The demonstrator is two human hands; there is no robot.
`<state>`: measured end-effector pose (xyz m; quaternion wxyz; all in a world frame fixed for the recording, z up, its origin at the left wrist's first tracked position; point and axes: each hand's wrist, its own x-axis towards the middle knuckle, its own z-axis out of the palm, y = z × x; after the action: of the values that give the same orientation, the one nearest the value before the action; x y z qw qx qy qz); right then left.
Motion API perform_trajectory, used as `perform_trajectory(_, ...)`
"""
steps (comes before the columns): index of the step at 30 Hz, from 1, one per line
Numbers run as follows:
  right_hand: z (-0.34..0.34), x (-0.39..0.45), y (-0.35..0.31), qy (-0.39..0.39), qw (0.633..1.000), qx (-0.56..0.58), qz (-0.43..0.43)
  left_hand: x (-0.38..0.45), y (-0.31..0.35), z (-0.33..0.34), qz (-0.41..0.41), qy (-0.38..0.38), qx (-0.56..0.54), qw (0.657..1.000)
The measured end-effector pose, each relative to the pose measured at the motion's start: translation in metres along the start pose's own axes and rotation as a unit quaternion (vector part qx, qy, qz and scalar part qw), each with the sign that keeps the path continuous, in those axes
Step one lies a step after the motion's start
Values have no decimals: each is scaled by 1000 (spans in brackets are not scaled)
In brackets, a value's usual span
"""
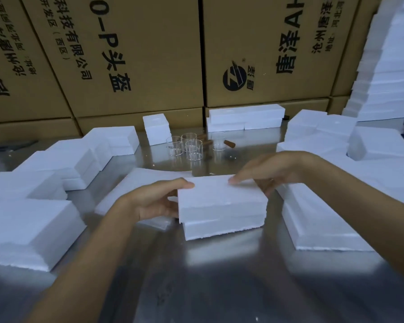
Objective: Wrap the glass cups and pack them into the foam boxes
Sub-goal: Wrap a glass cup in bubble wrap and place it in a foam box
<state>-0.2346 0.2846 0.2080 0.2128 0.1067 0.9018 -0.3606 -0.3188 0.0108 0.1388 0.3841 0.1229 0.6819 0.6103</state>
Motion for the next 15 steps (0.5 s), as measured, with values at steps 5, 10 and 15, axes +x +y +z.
perform_trajectory(5, 20, -11, -1, -10, 958, -261, -115, 0, -7, 16, 30, 52, 30, 998)
perform_trajectory(10, 23, 0, -7, 48, 956, -232, -174, 8, -10, 26, 83, 84, -15, 993)
perform_trajectory(15, -5, 21, -14, 110, 963, -190, -157, 19, 0, 28, 170, 144, -80, 972)
